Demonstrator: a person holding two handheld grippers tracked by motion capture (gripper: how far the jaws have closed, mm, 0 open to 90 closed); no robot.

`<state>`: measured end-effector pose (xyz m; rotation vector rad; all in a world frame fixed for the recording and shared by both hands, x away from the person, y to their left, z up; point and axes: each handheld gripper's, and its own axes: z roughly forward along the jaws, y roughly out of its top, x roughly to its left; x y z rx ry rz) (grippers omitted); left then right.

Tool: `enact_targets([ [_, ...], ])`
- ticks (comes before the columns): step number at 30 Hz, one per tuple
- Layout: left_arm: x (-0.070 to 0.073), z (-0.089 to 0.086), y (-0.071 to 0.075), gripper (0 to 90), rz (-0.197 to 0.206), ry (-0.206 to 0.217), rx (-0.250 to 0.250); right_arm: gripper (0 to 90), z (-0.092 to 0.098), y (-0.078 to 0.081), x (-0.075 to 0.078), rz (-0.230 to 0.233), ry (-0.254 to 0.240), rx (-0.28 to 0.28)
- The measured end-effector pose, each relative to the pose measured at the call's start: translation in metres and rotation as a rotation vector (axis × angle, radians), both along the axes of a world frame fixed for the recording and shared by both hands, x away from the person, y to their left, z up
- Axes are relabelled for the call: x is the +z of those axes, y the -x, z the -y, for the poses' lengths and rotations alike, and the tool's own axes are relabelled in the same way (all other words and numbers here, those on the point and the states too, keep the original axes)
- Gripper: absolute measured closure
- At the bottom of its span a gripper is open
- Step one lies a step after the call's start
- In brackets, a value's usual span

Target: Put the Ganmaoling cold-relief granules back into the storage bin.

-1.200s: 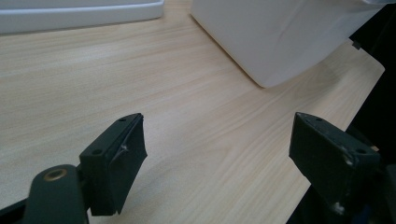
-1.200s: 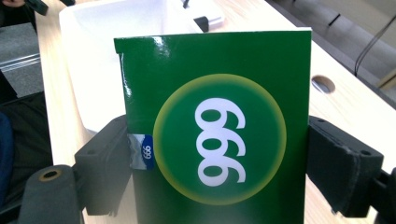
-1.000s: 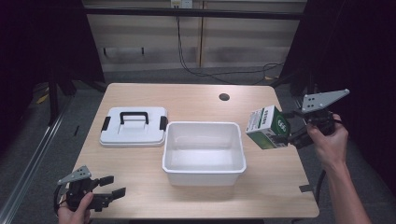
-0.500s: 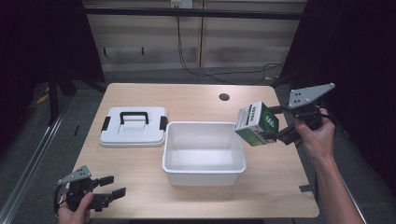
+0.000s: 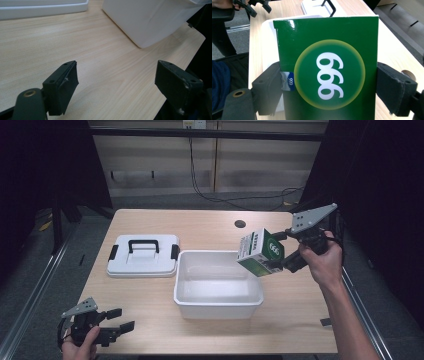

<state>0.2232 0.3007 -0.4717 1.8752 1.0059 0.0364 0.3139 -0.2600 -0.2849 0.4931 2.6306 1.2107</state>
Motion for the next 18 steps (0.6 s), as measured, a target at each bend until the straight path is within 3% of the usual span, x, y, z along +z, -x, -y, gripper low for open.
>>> enact_targets([
  [9,0.0,0.0,0.0,18.6,0.0,0.001,0.002,15.8,-0.018,-0.006,0.004,-0.014,0.049,0.038],
  [18,0.0,0.001,-0.001,18.6,0.0,0.001,0.0,15.8,-0.034,-0.015,-0.005,-0.056,0.104,0.077],
])
